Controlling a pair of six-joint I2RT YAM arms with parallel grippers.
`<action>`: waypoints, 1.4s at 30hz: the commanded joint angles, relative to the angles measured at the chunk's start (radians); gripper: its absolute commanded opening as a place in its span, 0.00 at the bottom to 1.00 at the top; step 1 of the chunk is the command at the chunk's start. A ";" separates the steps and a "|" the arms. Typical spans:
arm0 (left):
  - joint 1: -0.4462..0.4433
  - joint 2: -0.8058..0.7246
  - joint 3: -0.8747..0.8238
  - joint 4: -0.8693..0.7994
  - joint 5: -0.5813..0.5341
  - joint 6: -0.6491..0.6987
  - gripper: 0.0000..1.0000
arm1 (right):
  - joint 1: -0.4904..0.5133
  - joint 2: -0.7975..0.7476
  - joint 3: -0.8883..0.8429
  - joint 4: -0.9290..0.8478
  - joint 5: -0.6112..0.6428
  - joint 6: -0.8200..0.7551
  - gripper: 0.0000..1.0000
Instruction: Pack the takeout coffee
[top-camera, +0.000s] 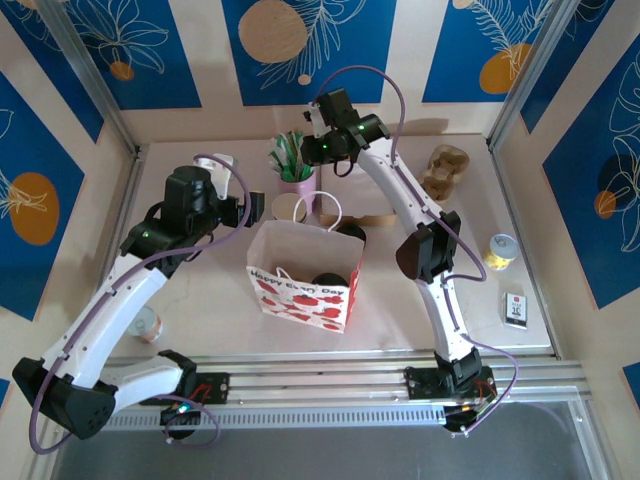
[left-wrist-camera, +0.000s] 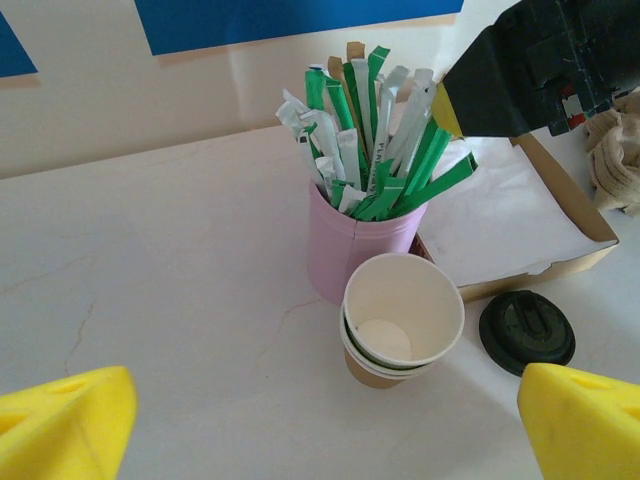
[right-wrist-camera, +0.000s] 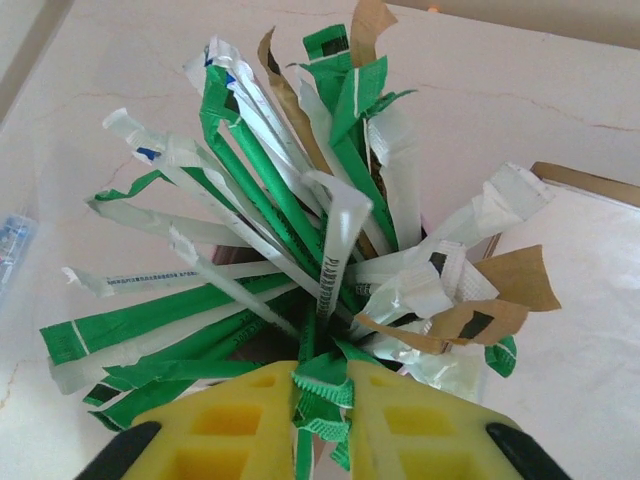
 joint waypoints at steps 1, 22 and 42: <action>0.007 -0.017 -0.009 0.030 -0.016 0.023 0.97 | 0.017 -0.015 0.034 -0.016 0.025 -0.026 0.16; 0.007 -0.016 -0.016 0.026 -0.012 0.030 0.98 | 0.018 -0.115 0.020 -0.004 0.033 -0.090 0.04; 0.007 -0.012 -0.020 0.026 -0.008 0.035 0.98 | 0.015 -0.127 -0.016 0.008 -0.039 -0.100 0.13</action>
